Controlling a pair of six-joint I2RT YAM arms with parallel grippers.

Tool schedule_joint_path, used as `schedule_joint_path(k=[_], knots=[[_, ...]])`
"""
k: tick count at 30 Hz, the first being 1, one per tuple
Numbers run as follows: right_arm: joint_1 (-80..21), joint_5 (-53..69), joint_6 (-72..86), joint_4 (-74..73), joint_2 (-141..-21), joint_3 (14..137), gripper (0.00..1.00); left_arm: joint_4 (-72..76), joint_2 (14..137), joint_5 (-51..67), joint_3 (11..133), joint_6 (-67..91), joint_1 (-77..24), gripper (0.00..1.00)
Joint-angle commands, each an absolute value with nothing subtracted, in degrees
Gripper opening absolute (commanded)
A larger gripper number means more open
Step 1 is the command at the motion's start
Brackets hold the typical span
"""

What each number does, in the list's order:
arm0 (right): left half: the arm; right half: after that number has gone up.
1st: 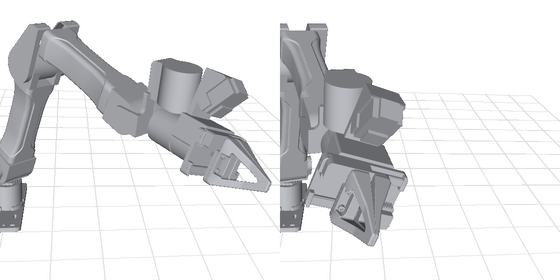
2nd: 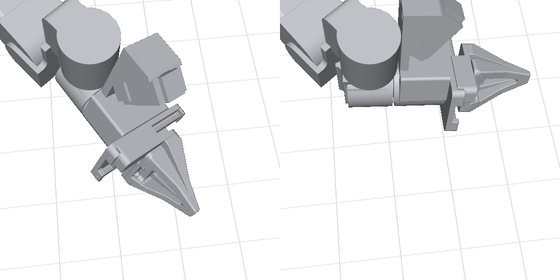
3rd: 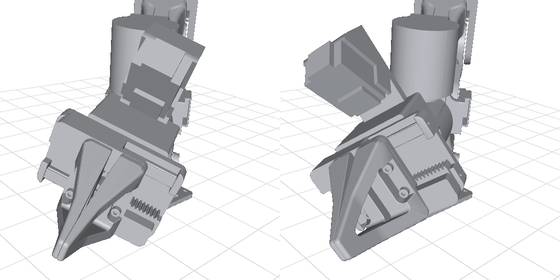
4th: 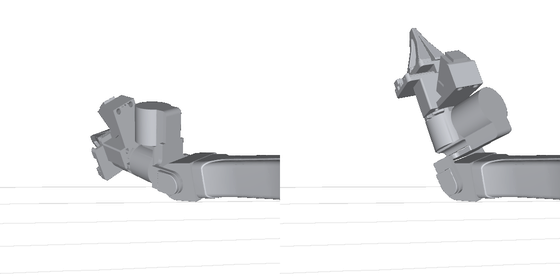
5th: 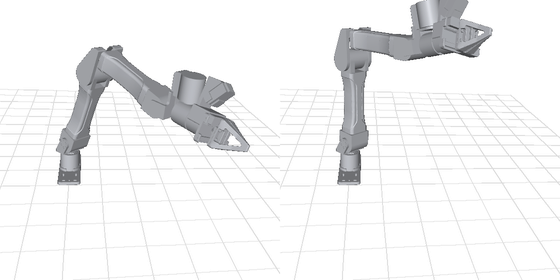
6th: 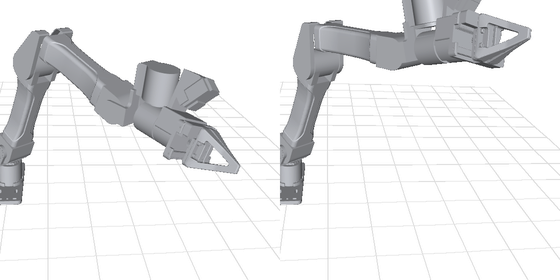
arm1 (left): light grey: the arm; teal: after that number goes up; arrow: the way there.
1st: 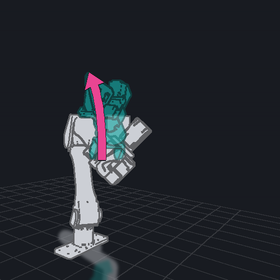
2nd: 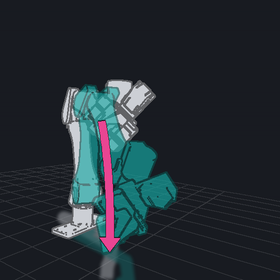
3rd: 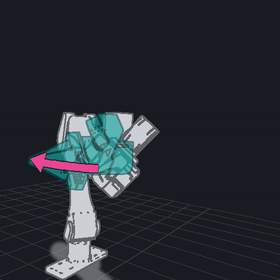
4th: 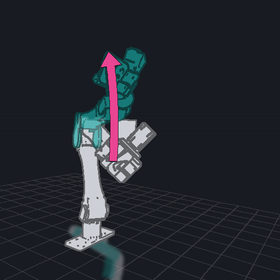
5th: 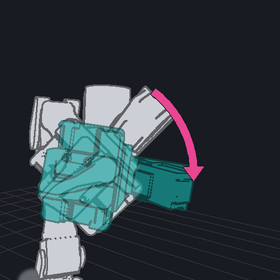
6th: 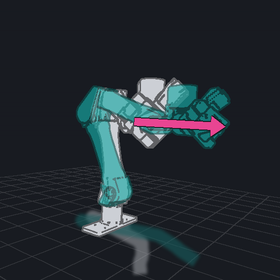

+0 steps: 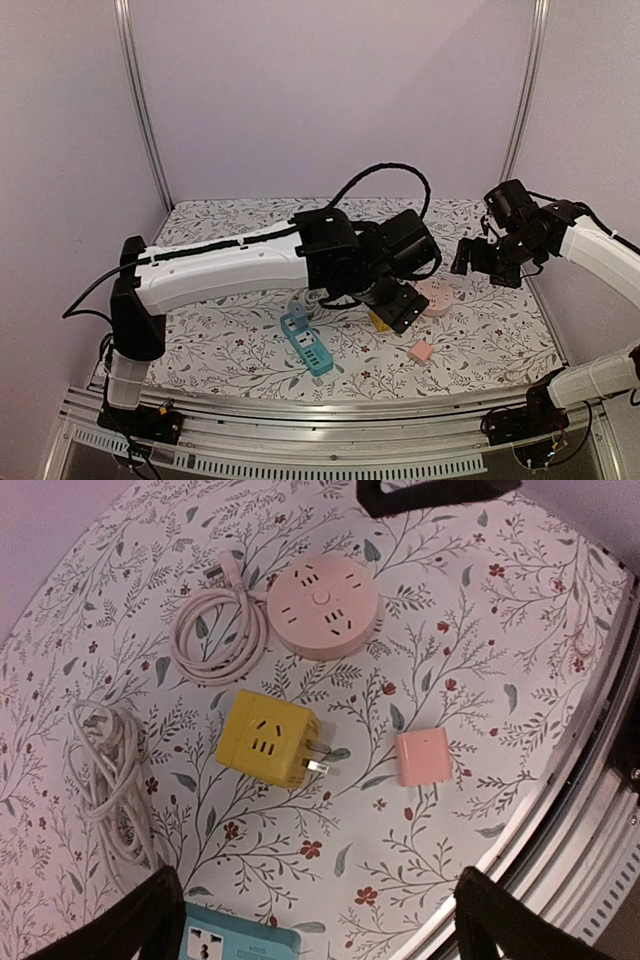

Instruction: Insert the plug

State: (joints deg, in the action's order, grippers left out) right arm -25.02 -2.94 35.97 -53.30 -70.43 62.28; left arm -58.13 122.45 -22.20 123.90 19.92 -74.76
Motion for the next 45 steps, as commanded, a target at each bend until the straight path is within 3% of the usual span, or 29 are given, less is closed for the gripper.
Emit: schedule_joint_path(k=[1, 12, 31, 36, 45], knots=[[-21.3, -7.3, 36.9, -57.5, -72.4, 66.1, 0.99, -57.8, 128.8, -20.6, 130.1, 20.6, -77.7, 0.93], [-13.5, -6.0, 33.1, -58.7, -69.3, 63.3, 0.99, -56.9, 138.0, -16.6, 132.3, 23.1, -79.2, 0.89], [-13.1, -0.7, 33.3, -56.0, -67.0, 58.4, 0.99, -51.5, 146.9, -14.1, 133.5, 28.3, -77.9, 0.81], [-13.0, 1.2, 32.9, -56.1, -67.2, 58.5, 0.99, -50.4, 148.7, -14.7, 134.2, 27.9, -77.8, 0.74], [-13.1, 1.8, 33.4, -56.5, -65.9, 57.4, 0.99, -49.8, 149.5, -16.1, 133.3, 26.6, -77.6, 0.49]])
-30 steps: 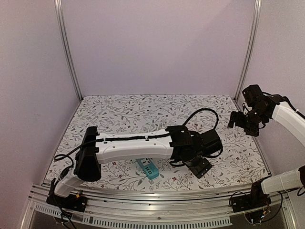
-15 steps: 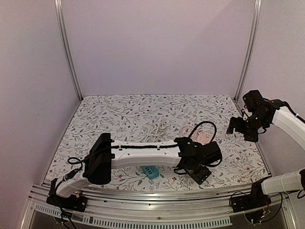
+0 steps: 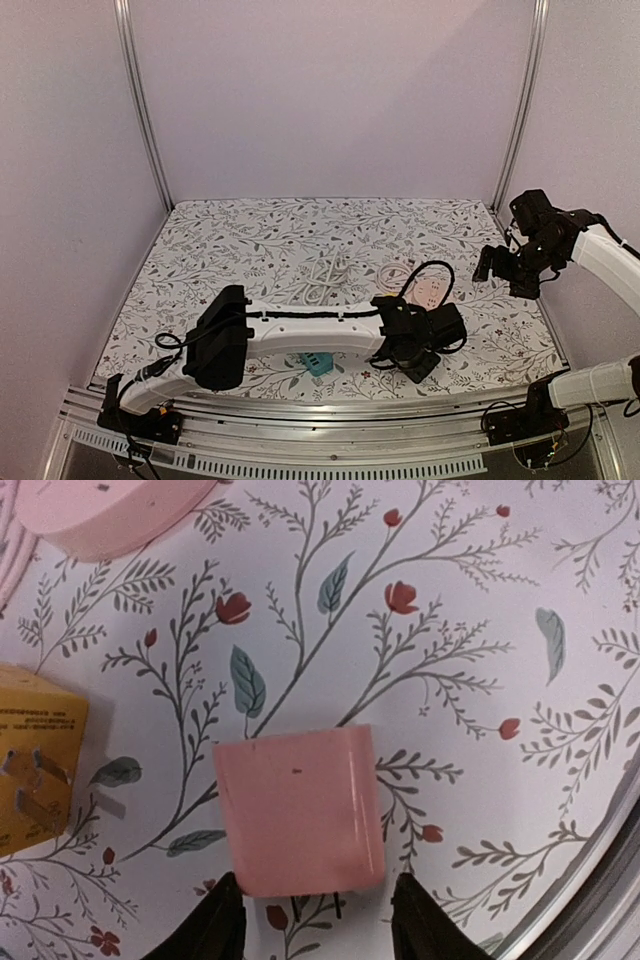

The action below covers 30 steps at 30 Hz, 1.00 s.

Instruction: Insert the plug

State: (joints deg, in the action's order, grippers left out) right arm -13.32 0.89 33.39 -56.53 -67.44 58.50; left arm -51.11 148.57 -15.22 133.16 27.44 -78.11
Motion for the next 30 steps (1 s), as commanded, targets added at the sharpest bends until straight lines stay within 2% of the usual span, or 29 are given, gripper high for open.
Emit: schedule_joint_path(k=[1, 3, 7, 11, 29, 30], knots=[[-13.1, 1.8, 33.5, -56.6, -65.9, 57.3, 0.99, -49.8, 149.7, -16.1, 133.3, 26.2, -77.6, 0.47], [-13.1, 1.8, 33.7, -56.8, -65.7, 57.2, 0.99, -49.7, 149.9, -16.3, 133.0, 25.7, -77.6, 0.39], [-13.1, 1.8, 33.7, -57.1, -65.2, 57.2, 0.99, -49.6, 149.8, -16.4, 132.6, 24.4, -77.6, 0.17], [-13.1, 1.8, 33.9, -57.2, -65.0, 57.3, 0.99, -48.7, 148.2, -16.3, 131.6, 23.2, -77.5, 0.00], [-13.0, 6.0, 34.5, -56.6, -63.9, 57.4, 0.99, -43.9, 138.1, -14.5, 124.2, 21.0, -76.4, 0.00], [-13.1, 6.1, 34.5, -56.7, -63.9, 57.3, 0.99, -43.8, 138.2, -14.5, 124.2, 21.0, -76.4, 0.03]])
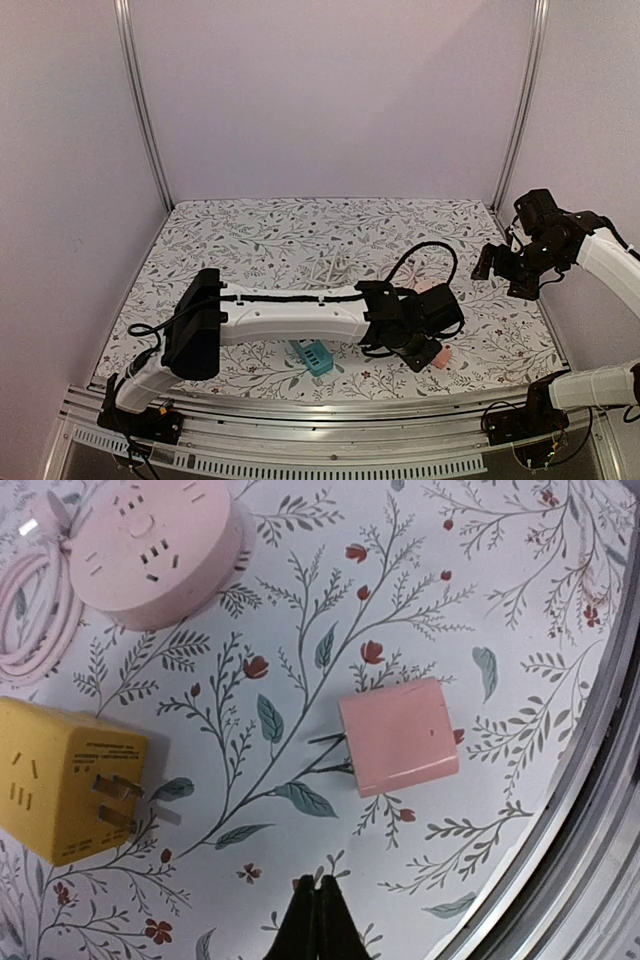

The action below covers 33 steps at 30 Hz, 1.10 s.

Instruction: Insert the plug

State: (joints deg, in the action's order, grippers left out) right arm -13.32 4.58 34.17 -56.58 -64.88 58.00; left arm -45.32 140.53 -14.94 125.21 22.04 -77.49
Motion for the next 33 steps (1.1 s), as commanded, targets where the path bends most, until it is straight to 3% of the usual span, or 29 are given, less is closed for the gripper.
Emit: schedule_joint_path(k=[1, 6, 9, 16, 25, 33], knots=[[-13.1, 6.0, 34.5, -56.7, -63.8, 57.0, 0.99, -43.6, 138.3, -14.4, 124.1, 21.1, -76.4, 0.14], [-13.0, 7.2, 34.9, -57.2, -64.0, 55.6, 0.99, -42.3, 139.7, -10.8, 125.2, 20.6, -77.0, 0.56], [-13.1, 7.9, 35.3, -57.5, -64.5, 54.9, 0.99, -40.6, 140.6, -9.2, 125.4, 17.8, -77.9, 0.68], [-13.1, 8.1, 35.5, -57.8, -64.0, 54.8, 0.99, -42.5, 147.2, -7.3, 132.9, 18.3, -77.7, 0.66], [-13.1, 8.9, 36.2, -58.7, -63.2, 54.4, 0.99, -40.5, 150.4, -13.3, 135.1, 20.5, -77.0, 0.60], [-13.1, 9.6, 36.3, -59.0, -62.9, 53.9, 0.99, -37.6, 151.6, -10.9, 135.9, 19.8, -77.4, 0.62]])
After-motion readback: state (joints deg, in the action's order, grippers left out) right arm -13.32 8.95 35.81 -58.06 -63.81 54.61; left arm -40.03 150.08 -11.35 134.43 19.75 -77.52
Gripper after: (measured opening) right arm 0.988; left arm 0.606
